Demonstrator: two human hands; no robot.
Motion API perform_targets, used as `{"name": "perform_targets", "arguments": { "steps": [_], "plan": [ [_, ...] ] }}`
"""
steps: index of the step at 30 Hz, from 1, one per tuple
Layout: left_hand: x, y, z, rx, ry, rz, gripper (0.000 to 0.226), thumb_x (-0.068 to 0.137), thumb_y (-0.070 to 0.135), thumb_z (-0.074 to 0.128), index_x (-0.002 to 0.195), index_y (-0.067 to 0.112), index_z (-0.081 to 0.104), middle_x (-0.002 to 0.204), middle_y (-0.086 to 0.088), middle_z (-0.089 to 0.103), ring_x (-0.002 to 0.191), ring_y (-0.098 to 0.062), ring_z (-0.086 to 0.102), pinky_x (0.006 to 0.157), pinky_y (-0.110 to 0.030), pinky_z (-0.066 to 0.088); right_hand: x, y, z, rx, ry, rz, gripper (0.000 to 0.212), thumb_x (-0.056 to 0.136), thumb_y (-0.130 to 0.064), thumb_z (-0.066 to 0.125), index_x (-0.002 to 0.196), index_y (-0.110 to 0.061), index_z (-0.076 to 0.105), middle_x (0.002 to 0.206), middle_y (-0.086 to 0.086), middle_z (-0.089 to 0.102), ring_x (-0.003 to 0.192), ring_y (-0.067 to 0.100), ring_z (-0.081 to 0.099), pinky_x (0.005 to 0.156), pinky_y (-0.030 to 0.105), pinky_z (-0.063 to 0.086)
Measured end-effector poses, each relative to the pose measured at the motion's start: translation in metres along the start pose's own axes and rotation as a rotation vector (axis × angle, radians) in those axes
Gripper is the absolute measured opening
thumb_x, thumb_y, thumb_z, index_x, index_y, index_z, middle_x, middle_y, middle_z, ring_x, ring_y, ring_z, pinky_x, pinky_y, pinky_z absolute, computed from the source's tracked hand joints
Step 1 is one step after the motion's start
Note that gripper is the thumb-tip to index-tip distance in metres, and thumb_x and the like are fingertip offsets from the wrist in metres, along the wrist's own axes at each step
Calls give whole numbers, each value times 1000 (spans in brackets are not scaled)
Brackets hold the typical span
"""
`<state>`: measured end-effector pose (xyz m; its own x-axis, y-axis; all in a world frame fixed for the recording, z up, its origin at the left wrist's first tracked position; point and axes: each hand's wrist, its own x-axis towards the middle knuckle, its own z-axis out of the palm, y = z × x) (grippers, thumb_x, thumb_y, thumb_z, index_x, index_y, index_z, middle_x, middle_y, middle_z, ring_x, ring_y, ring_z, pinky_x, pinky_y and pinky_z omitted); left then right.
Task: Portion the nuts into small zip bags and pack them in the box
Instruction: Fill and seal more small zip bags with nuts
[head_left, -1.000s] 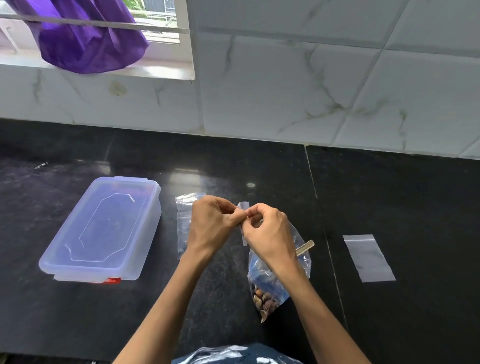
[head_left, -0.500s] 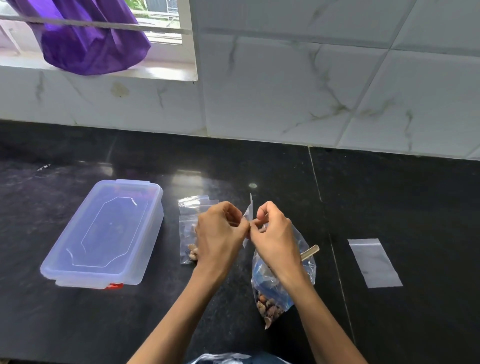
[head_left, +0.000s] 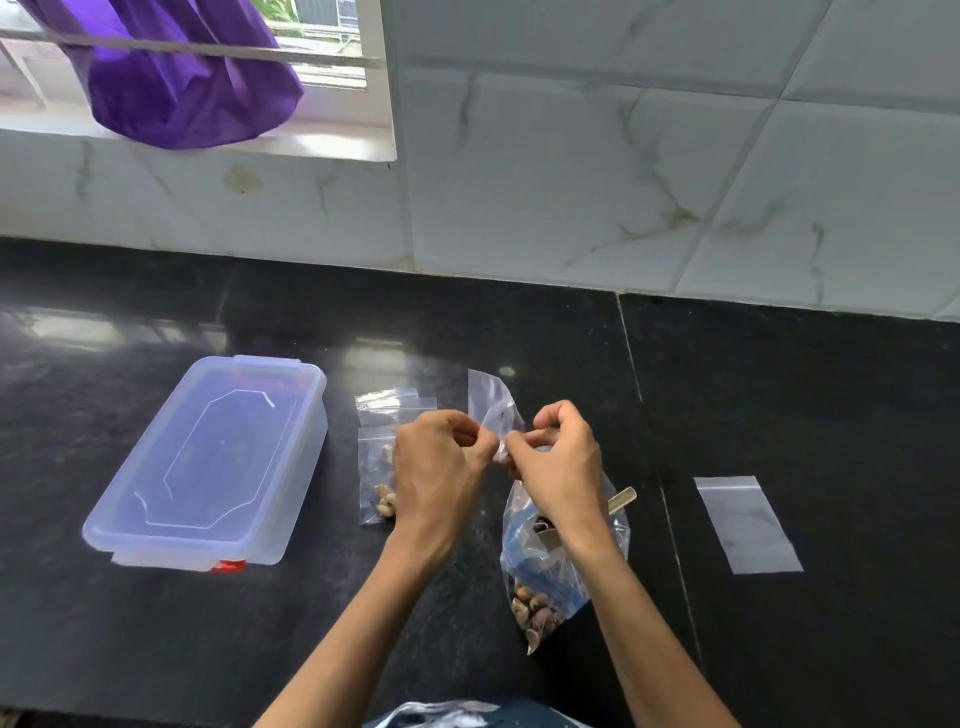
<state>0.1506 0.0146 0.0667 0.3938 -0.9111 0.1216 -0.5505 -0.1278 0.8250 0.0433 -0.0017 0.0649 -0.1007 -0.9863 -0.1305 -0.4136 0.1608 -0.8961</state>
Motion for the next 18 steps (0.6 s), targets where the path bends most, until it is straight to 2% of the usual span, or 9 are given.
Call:
{"name": "perform_targets", "arguments": {
  "steps": [2, 4, 6, 7, 9, 12, 14, 16, 18],
  "plan": [
    [0, 4, -3, 66, 47, 9, 9, 72, 19, 72, 66, 14, 75, 61, 1, 70, 54, -7, 62, 54, -27, 53, -1, -3, -2, -92, 53, -66, 27, 79, -14, 67, 66, -21, 44, 68, 4, 67, 69, 21, 69, 66, 42, 57],
    [0, 8, -5, 143, 43, 11, 12, 70, 19, 73, 59, 13, 71, 54, 2, 63, 50, -7, 56, 48, -20, 42, -2, -5, -3, -180, 66, -129, 31, 79, -11, 65, 58, -18, 44, 59, 0, 61, 59, 14, 63, 56, 28, 53],
    [1, 11, -7, 198, 21, 14, 18, 69, 21, 75, 56, 12, 67, 49, 4, 55, 46, -5, 49, 44, -13, 28, -7, -8, -4, -240, 80, -184, 37, 79, -6, 63, 52, -19, 43, 52, -6, 52, 49, 7, 50, 45, 12, 38],
    [2, 10, -7, 209, 8, 16, 20, 69, 23, 76, 55, 12, 66, 49, 3, 55, 46, -6, 48, 43, -14, 27, -8, -9, -4, -252, 80, -204, 38, 79, -3, 63, 51, -20, 44, 51, -7, 51, 48, 7, 50, 45, 11, 38],
    [4, 7, -7, 197, -36, 19, 19, 67, 28, 77, 63, 12, 67, 54, 2, 58, 52, -11, 55, 46, -20, 36, -10, -10, -4, -252, 59, -225, 36, 77, 2, 63, 53, -22, 52, 54, -9, 56, 53, 5, 58, 51, 11, 44],
    [5, -1, -7, 179, -111, 87, 34, 69, 37, 75, 94, 17, 65, 70, 4, 63, 68, -15, 61, 61, -27, 49, -10, -13, -7, -223, 10, -228, 21, 80, 0, 66, 73, -19, 70, 71, -5, 68, 66, 3, 64, 59, 6, 48],
    [7, -9, -10, 133, -210, 225, 59, 67, 47, 69, 118, 21, 56, 97, 1, 61, 87, -12, 57, 75, -24, 49, -9, -16, -12, -209, -24, -220, 20, 81, -2, 66, 93, -15, 74, 88, -3, 72, 76, 3, 66, 69, 13, 54],
    [10, -16, -12, 54, -335, 369, 81, 63, 55, 60, 137, 27, 41, 131, 2, 46, 117, -11, 44, 97, -24, 40, -9, -19, -17, -197, -79, -193, 25, 80, -4, 67, 102, -15, 73, 96, -4, 72, 76, 0, 63, 70, 13, 53],
    [11, -24, -10, -15, -399, 476, 90, 62, 54, 63, 143, 33, 29, 148, 14, 27, 139, -10, 23, 113, -36, 25, -10, -24, -22, -193, -132, -184, 27, 81, -6, 68, 106, -15, 72, 99, -6, 71, 74, -5, 58, 69, 10, 49]
  ]
}}
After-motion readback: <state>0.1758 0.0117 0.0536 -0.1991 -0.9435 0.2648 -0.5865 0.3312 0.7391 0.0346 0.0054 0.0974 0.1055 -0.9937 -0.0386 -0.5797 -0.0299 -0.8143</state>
